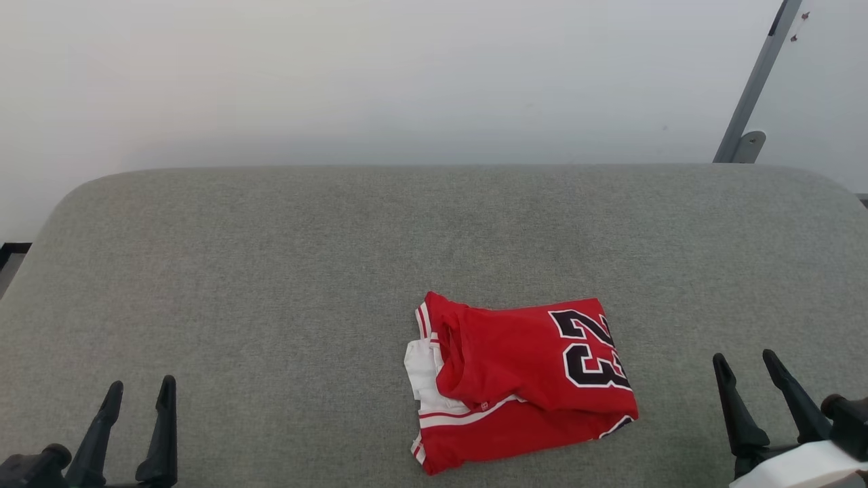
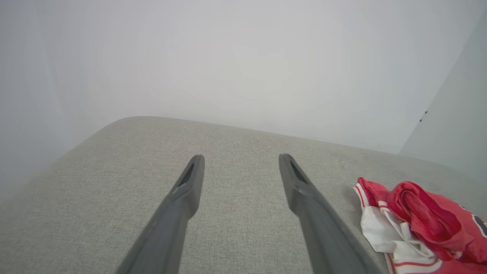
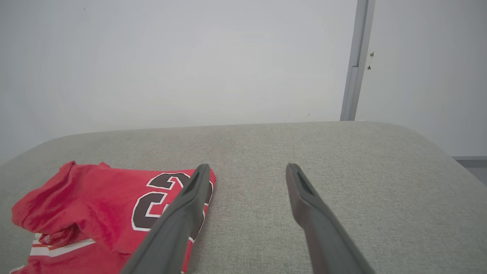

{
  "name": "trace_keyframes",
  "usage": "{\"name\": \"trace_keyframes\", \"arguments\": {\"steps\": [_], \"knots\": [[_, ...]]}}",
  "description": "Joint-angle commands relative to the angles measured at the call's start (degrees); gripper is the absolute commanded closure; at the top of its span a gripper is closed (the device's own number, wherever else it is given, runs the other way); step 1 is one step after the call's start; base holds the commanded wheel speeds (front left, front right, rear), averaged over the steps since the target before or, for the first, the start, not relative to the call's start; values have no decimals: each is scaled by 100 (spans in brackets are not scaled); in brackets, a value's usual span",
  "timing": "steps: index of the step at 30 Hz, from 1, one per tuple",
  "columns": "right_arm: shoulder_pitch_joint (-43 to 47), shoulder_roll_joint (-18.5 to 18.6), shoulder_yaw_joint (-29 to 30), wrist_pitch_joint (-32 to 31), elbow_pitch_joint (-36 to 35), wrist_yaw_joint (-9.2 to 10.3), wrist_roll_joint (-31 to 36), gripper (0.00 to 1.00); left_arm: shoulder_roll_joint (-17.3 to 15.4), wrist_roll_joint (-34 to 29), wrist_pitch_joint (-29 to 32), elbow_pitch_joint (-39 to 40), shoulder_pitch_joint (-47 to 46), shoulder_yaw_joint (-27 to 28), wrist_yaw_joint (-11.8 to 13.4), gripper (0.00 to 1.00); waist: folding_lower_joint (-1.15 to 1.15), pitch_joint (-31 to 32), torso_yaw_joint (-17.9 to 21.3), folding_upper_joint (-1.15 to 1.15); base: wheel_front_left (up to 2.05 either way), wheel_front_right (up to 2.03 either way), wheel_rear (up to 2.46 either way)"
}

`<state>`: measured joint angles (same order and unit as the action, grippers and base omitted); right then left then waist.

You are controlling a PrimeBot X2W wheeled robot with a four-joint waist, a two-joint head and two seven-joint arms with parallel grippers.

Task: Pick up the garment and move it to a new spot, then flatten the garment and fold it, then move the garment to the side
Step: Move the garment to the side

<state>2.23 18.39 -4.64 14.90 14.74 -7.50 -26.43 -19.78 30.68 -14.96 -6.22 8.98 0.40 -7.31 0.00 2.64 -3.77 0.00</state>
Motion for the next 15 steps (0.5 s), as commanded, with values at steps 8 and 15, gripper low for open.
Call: {"name": "trace_keyframes", "arguments": {"steps": [8,15], "knots": [[134,-145,23,31,6,3,123,0,31,-87,-26,-83,-89,-53,-21,0,0,-5,4,0,0,0,0],[152,-143,9,30,-42,3,201,0,41,-62,-26,-79,-81,-12,-21,0,0,-19,15,0,0,0,0]]}}
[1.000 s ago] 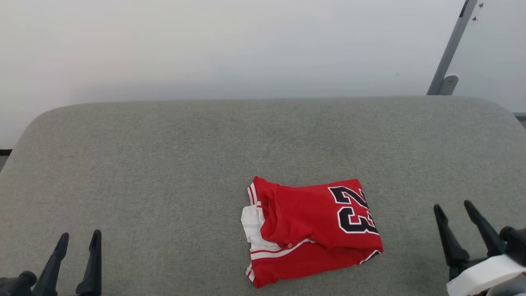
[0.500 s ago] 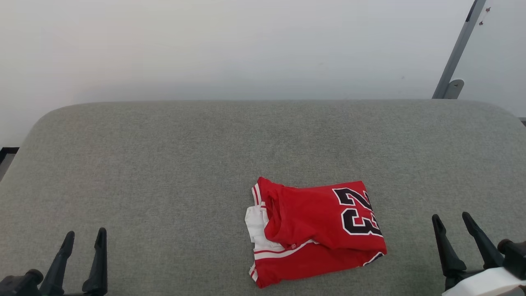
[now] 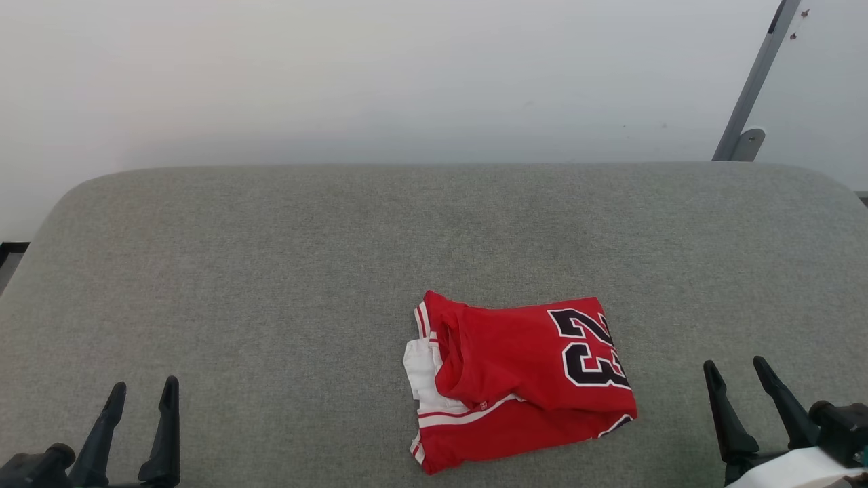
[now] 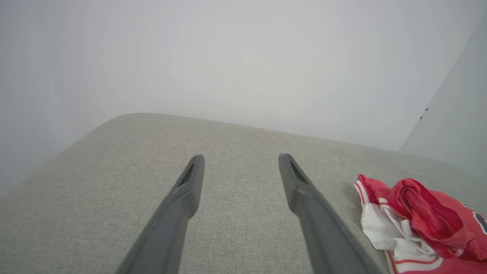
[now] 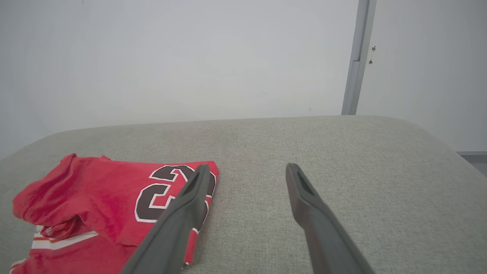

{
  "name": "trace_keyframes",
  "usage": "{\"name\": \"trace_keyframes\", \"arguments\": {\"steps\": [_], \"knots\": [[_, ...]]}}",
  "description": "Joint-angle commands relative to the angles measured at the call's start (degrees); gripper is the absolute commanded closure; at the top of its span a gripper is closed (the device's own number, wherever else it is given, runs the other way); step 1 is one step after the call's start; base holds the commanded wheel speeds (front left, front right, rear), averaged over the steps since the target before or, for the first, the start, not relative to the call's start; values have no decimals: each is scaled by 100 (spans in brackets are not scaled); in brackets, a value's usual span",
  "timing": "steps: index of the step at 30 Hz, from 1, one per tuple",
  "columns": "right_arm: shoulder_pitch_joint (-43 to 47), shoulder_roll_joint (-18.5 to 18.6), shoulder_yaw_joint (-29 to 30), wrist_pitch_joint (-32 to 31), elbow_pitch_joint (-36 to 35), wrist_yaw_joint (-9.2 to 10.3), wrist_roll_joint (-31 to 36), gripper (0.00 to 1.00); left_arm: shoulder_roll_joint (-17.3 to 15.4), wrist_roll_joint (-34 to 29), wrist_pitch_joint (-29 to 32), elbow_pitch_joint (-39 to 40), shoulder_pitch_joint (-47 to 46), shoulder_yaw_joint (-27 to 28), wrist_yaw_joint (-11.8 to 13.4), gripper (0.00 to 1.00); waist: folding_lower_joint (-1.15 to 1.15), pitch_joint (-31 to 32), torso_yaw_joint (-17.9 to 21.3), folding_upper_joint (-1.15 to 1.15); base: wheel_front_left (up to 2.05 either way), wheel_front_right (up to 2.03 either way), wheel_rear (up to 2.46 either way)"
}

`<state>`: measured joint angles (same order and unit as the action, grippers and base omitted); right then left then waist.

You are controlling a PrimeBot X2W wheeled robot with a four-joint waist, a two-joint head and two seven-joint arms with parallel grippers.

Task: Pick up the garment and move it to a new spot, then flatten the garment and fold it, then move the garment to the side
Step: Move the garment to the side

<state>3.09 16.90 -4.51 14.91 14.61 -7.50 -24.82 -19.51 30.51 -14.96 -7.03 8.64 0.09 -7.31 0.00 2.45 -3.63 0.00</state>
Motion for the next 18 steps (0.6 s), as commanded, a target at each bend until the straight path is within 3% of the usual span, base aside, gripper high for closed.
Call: {"name": "trace_keyframes", "arguments": {"steps": [1,18], "knots": [[64,5,-2,29,-42,3,54,0,13,-42,-26,8,-46,17,-20,0,0,-2,0,0,0,0,0],[-155,149,-256,19,-179,3,60,0,27,48,-26,71,-24,96,-20,0,0,-26,-75,0,0,0,0]]}}
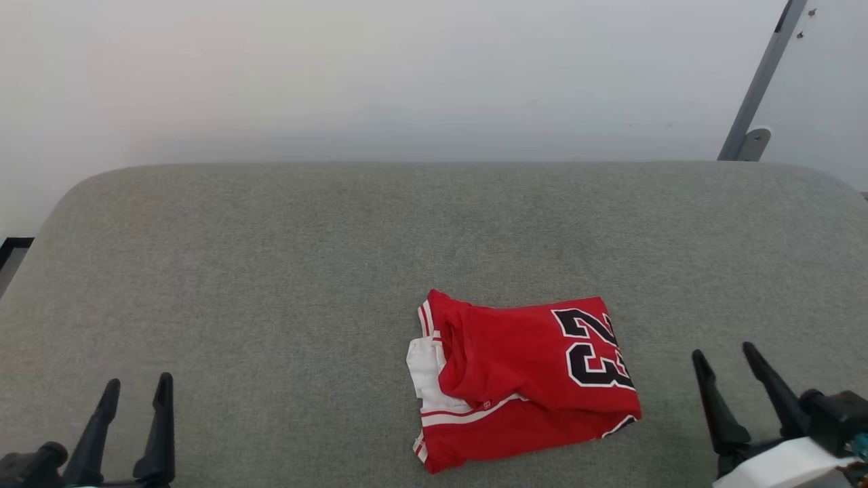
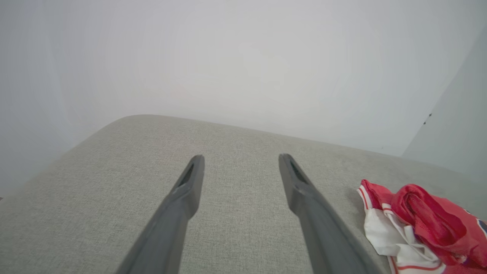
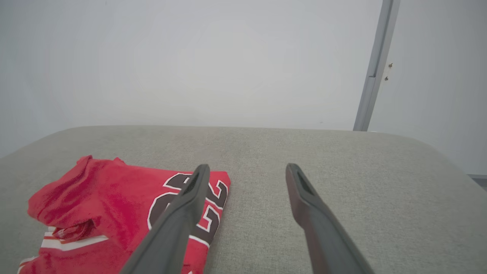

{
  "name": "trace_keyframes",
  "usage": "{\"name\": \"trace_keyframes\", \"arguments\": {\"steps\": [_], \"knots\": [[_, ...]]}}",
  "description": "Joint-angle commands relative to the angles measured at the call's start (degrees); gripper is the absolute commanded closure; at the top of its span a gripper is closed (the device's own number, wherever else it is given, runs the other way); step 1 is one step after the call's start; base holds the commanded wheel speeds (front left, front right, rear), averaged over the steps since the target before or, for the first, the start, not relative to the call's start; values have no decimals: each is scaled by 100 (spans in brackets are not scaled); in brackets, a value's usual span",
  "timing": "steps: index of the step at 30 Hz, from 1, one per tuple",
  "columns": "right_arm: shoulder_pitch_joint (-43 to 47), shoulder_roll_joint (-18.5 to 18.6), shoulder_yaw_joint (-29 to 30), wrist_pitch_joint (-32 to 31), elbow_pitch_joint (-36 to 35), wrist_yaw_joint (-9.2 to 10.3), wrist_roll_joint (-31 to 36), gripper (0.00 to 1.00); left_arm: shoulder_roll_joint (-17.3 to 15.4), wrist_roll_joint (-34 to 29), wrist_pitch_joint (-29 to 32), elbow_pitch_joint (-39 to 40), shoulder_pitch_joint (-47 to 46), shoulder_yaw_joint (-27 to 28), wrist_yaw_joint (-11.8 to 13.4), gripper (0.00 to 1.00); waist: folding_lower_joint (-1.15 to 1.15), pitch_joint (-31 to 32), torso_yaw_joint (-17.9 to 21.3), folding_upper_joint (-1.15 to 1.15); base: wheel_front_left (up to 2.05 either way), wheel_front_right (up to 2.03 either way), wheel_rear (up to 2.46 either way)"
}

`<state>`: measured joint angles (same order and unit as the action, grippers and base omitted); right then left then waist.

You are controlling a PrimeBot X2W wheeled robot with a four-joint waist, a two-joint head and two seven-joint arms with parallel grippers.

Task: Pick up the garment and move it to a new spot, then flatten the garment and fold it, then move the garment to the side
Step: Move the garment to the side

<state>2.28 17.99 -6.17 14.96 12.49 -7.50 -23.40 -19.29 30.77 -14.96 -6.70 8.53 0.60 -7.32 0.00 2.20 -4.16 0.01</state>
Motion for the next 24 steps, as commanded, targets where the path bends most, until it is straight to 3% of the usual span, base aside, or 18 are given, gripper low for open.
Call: {"name": "trace_keyframes", "arguments": {"steps": [1,7,17,24], "knots": [[-129,80,-157,-42,60,3,-163,0,-6,31,-26,52,17,68,-19,0,0,-3,-34,-1,0,0,0],[-463,389,-530,-716,153,3,-684,0,-59,94,-26,145,135,147,-19,0,0,-34,-156,-1,0,0,0],[-1431,1119,-1241,-3029,252,3,-1744,0,-125,210,-26,215,99,38,-19,0,0,-362,-476,-1,0,0,0],[-2011,1280,-1444,-4526,548,3,-2112,0,-110,314,-26,135,-164,-168,-20,0,0,-697,-728,-1,0,0,0]]}}
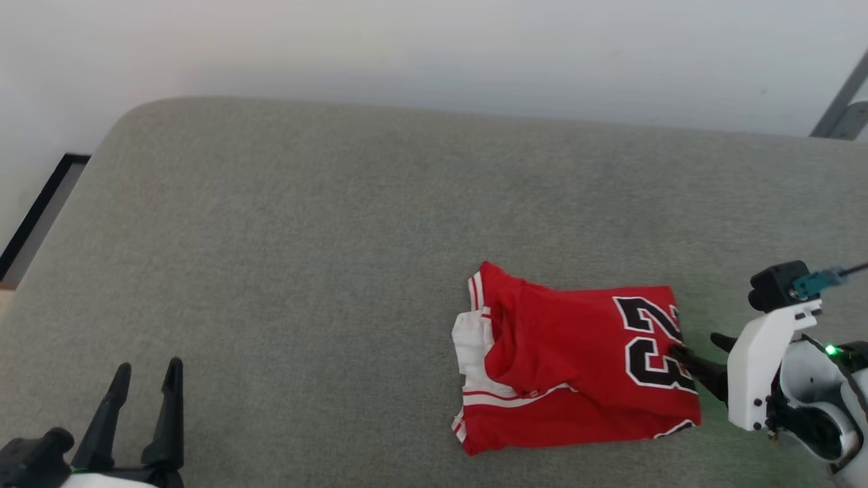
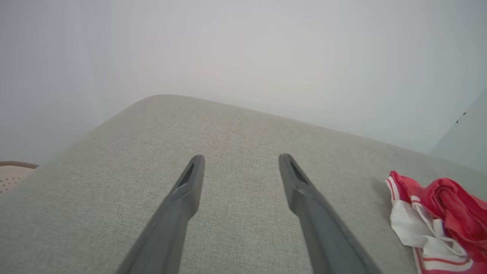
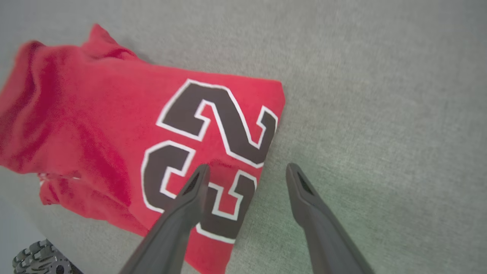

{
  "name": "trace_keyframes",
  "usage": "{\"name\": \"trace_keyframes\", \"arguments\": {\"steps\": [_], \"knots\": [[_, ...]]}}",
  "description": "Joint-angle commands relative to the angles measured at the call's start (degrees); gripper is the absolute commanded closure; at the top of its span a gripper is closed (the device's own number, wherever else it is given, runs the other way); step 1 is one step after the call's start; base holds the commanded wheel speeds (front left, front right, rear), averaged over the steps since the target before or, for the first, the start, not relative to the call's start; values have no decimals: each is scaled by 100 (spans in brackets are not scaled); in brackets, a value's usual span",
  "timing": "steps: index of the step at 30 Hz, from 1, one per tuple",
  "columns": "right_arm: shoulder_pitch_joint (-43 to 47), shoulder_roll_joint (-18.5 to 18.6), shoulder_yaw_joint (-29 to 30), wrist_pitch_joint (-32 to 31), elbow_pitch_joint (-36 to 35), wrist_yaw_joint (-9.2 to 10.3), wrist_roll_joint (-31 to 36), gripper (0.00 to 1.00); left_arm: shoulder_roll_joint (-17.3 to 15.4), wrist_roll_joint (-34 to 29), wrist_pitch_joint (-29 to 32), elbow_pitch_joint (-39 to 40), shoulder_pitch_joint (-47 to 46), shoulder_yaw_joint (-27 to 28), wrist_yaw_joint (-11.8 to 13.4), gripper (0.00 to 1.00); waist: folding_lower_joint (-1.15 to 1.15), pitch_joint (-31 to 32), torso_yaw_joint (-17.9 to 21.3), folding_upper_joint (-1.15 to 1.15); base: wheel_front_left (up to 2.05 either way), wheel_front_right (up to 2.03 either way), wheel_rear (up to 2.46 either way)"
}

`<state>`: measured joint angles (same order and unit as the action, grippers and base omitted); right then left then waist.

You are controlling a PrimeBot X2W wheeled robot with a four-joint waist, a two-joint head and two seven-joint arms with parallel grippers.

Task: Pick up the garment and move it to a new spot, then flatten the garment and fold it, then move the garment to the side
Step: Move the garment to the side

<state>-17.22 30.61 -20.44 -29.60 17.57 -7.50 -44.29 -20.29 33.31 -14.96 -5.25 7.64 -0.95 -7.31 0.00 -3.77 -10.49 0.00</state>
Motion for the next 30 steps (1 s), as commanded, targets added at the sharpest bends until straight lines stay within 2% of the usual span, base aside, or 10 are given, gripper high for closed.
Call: {"name": "trace_keyframes", "arguments": {"steps": [1,10,15,16,17,18,25,30], "knots": [[-135,28,-64,-270,77,3,-37,0,-2,71,-26,-21,-119,-40,-21,0,0,-144,-131,0,0,0,0],[-685,-221,-256,-1917,807,3,-207,0,19,191,-27,-122,-443,-235,-21,0,0,-479,-347,0,0,0,0],[-825,-615,-359,-2301,1280,2,-162,0,31,266,-27,-214,-635,-348,-21,0,0,-613,-421,0,0,0,0],[-841,-664,-377,-2304,1327,2,-124,22,32,280,-27,-225,-671,-365,-22,0,0,-639,-431,0,0,0,0],[-863,-674,-407,-2246,1344,2,-66,82,35,301,-27,-236,-711,-380,-21,0,0,-664,-440,0,0,0,0],[-891,-681,-378,-2178,1393,2,-45,100,38,317,-27,-248,-750,-384,-22,0,0,-686,-443,0,0,0,0],[-1149,-706,-108,-1958,1366,10,67,100,0,338,-26,-231,-907,-361,-22,0,0,-808,-324,0,0,0,0],[-1333,-544,78,-1904,996,16,97,100,-70,376,-27,-191,-1042,-340,-22,0,0,-925,-139,0,0,0,0]]}}
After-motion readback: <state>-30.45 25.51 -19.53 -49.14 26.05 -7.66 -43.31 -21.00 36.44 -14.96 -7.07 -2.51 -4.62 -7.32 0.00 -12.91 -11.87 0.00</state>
